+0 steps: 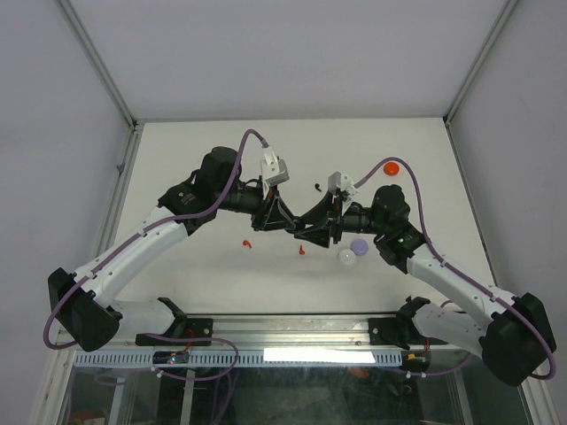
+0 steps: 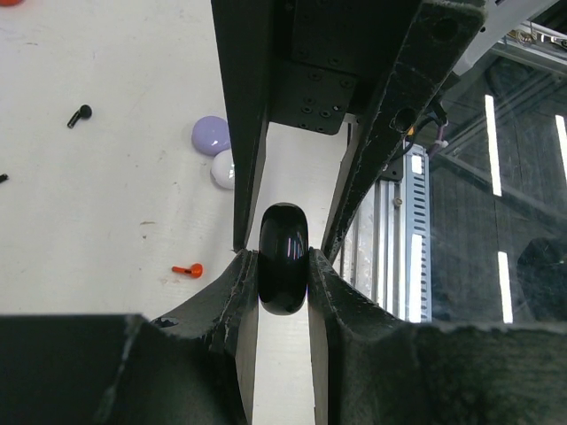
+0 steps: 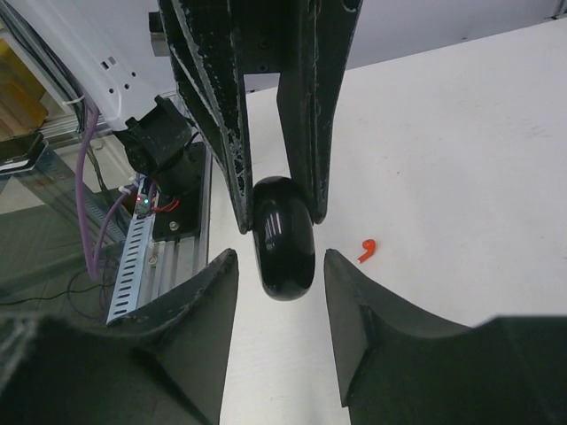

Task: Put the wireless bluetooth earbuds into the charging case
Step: Pick up the charging case at the center of the board.

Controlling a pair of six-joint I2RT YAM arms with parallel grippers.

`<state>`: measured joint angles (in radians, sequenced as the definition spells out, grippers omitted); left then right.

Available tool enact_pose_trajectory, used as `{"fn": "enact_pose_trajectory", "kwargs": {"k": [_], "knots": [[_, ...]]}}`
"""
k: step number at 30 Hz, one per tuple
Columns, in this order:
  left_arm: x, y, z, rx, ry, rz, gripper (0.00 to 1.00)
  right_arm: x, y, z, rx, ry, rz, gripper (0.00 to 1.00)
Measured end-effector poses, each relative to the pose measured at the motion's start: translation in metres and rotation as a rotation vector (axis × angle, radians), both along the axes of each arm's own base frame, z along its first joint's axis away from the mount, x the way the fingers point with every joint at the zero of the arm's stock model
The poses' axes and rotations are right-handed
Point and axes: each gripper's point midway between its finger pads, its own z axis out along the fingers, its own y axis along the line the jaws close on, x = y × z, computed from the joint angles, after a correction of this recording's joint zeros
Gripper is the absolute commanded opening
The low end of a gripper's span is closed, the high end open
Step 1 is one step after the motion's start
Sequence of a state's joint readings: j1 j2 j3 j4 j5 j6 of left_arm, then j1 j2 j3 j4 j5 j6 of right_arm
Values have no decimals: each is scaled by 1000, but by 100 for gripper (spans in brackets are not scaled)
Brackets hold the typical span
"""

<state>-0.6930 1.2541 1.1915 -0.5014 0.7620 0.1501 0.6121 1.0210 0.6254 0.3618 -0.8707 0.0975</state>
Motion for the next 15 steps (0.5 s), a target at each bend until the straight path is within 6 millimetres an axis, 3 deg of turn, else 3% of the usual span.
{"fn": "enact_pose_trajectory", "kwargs": {"k": [6,15], "knots": [[-1,0,1,-5,0,-6,0,-6,3,5,23,14,48,40],[-7,4,17,-54,-55,-5,1,-8,7,5,31,47,81,12]]}}
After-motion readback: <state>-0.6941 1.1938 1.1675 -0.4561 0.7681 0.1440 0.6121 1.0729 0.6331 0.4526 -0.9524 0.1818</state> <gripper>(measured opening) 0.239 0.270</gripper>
